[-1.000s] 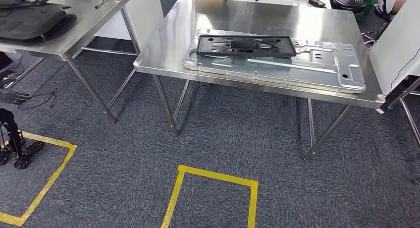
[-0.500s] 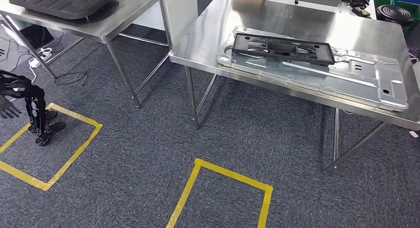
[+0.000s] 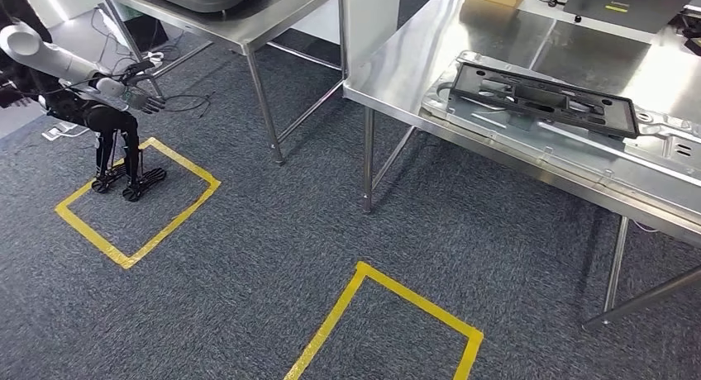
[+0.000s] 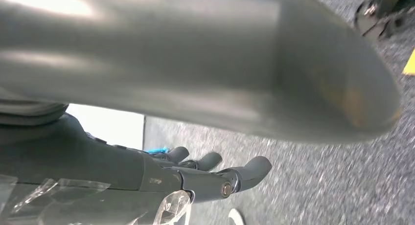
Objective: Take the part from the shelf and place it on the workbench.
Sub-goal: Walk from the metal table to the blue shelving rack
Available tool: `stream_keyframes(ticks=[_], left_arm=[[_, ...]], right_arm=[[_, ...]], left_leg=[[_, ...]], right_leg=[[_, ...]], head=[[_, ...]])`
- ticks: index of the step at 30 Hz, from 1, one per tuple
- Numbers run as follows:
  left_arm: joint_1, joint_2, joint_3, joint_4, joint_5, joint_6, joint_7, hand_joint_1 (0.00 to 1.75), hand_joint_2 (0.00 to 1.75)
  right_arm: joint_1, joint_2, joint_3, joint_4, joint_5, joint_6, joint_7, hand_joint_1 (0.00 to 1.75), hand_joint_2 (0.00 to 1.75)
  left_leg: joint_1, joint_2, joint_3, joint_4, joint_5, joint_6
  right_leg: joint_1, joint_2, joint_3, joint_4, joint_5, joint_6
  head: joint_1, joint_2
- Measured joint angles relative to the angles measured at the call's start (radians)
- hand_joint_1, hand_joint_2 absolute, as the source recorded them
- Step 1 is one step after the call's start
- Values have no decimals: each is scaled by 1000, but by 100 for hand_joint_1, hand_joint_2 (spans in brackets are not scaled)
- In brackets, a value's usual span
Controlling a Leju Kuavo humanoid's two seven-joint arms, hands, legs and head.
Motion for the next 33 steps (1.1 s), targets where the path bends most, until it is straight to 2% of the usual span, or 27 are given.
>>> stream_keyframes(ticks=[1, 3, 4, 5, 6, 7, 8, 10, 11, 12, 14, 15, 16, 17, 19, 20, 21, 22, 23, 25, 26, 27, 28, 29, 30, 31, 33], left_arm=[[1, 0, 0, 0, 1, 1, 0, 0, 0], [0, 0, 0, 0, 2, 4, 2, 0, 0], [-1, 0, 0, 0, 2, 7, 3, 0, 0], [0, 0, 0, 0, 2, 10, 4, 0, 0], [1, 0, 0, 0, 2, 14, 7, 0, 0], [2, 1, 0, 0, 3, 16, 10, 0, 0], [3, 1, 0, 0, 3, 18, 13, 0, 0], [1, 1, 1, 0, 3, 18, 17, 0, 0], [-1, 1, 1, 0, 3, 18, 17, 0, 0], [-2, 0, 1, 0, 3, 19, 17, 0, 0], [0, 1, 1, 0, 4, 19, 17, 0, 0], [2, 2, 1, 0, 4, 19, 17, 0, 0], [3, 3, 1, 0, 4, 20, 17, 0, 0], [2, 4, 1, 0, 4, 20, 16, 0, 0], [0, 4, 1, 0, 5, 21, 15, 0, 0], [0, 4, 1, 0, 5, 21, 14, 0, 0], [1, 4, 1, 0, 6, 21, 14, 0, 0], [2, 5, 1, 0, 7, 22, 14, 0, 0], [3, 5, 1, 0, 8, 22, 14, 0, 0], [2, 4, 1, 0, 10, 24, 13, 0, 0], [1, 4, 1, 0, 11, 26, 13, 0, 0], [0, 4, 1, 0, 12, 28, 13, 0, 0], [0, 3, 1, 0, 12, 30, 13, 0, 0], [1, 3, 1, 0, 12, 32, 13, 0, 0], [3, 4, 1, 0, 12, 33, 13, 0, 0], [3, 4, 1, 0, 12, 34, 13, 0, 0], [1, 5, 1, 0, 11, 35, 13, 0, 0]], right_arm=[[0, 1, 0, 0, 0, 0, 1, 0, 0], [2, 1, 0, 1, 0, 0, 3, 0, 0], [3, 2, 0, 2, 0, 0, 5, 0, 0], [3, 2, 0, 3, 0, 1, 7, 0, 0], [3, 3, 0, 3, 0, 1, 8, 0, 0], [3, 4, 0, 3, 0, 1, 10, 0, 0], [3, 6, 0, 3, 1, 1, 11, 0, 0], [2, 6, 0, 3, 3, 2, 14, 0, 0], [2, 6, 0, 3, 4, 2, 15, 0, 0], [1, 6, 0, 3, 4, 2, 15, 0, 0], [-4, 8, 1, 4, 2, 1, 14, 0, 0], [-6, 8, 1, 4, 1, 1, 13, 0, 0], [-8, 8, 1, 4, 1, 1, 13, 0, 0], [-7, 9, 1, 4, 0, 1, 12, 0, 0], [-3, 8, 1, 4, 0, 1, 10, 0, 0], [-1, 8, 1, 4, 0, 1, 10, 0, 0], [0, 8, 1, 4, 0, 1, 10, 0, 0], [0, 9, 1, 4, 0, 1, 10, 0, 0], [0, 9, 1, 4, 0, 1, 10, 0, 0], [1, 8, 1, 5, 0, 1, 9, 0, 0], [2, 7, 1, 6, 0, 1, 8, 0, 0], [2, 6, 1, 7, 0, 0, 7, 0, 0], [2, 6, 1, 8, 0, 0, 7, 0, 0], [0, 7, 2, 8, 0, 0, 6, 0, 0], [-1, 7, 1, 8, 0, 0, 6, 0, 0], [-1, 8, 1, 8, 0, 0, 6, 0, 0], [2, 8, 1, 8, -1, -1, 6, 0, 0]], left_leg=[[0, 21, -15, 30, -19, -5], [2, 71, -76, 158, -86, -17], [6, 80, -113, 235, -119, -23], [10, 83, -141, 294, -139, -29], [15, 86, -150, 314, -138, -35], [20, 91, -136, 291, -120, -40], [25, 101, -101, 227, -88, -46], [32, 143, -15, 73, -30, -55], [32, 156, 9, 24, -17, -54], [30, 162, 18, 4, -14, -48], [23, 144, 10, 5, -15, -29], [21, 135, 8, 6, -13, -20], [20, 126, 6, 5, -11, -11], [20, 116, 5, 4, -8, -3], [17, 97, 2, 4, -6, 6], [14, 85, 0, 4, -5, 9], [12, 72, 0, 4, -5, 10], [10, 59, 0, 4, -5, 11], [8, 45, 1, 5, -5, 11], [7, 19, 2, 6, -4, 8], [7, 7, -1, 7, -3, 4], [7, -3, -5, 8, -1, 0], [8, -13, -10, 8, 1, -6], [10, -24, -13, 7, 4, -12], [11, -22, -16, 11, 2, -17], [11, -7, -25, 28, -9, -22], [10, 47, -76, 130, -64, -29]], right_leg=[[-3, -15, 2, -5, 3, -3], [-6, -45, 3, -10, 6, -8], [-7, -59, 2, -10, 6, -8], [-8, -73, 2, -10, 5, -8], [-10, -87, 2, -10, 4, -6], [-13, -99, 2, -9, 3, -3], [-17, -110, 5, -8, 1, 2], [-19, -130, 9, -1, -7, 18], [-16, -138, 10, 2, -11, 27], [-14, -145, 12, 4, -15, 35], [-18, -159, 15, 5, -16, 49], [-22, -154, 14, 10, -23, 54], [-26, -138, 6, 32, -41, 57], [-28, -115, -14, 77, -72, 58], [-24, -71, -84, 229, -150, 53], [-21, -63, -119, 299, -175, 50], [-18, -59, -141, 336, -180, 47], [-15, -57, -142, 330, -162, 42], [-13, -51, -122, 280, -125, 36], [-12, -1, -59, 128, -47, 23], [-11, 24, -37, 71, -24, 19], [-10, 42, -28, 43, -15, 17], [-7, 43, -27, 36, -15, 16], [-6, 30, -27, 35, -13, 14], [-7, 17, -26, 33, -11, 10], [-9, 3, -24, 30, -9, 4], [-10, -28, -21, 26, -8, -7]], head=[[2, 0], [6, 0], [7, 0], [7, 0], [6, 0], [6, 0], [5, 0], [0, 0], [-2, 0], [-4, 0], [-3, 0], [-3, 0], [-2, 0], [-2, 0], [-1, 0], [-1, 0], [-1, 0], [-1, 0], [-1, 0], [-1, 0], [-2, 0], [-2, 0], [-2, 0], [-2, 0], [-2, 0], [-4, 0], [-5, 0]])
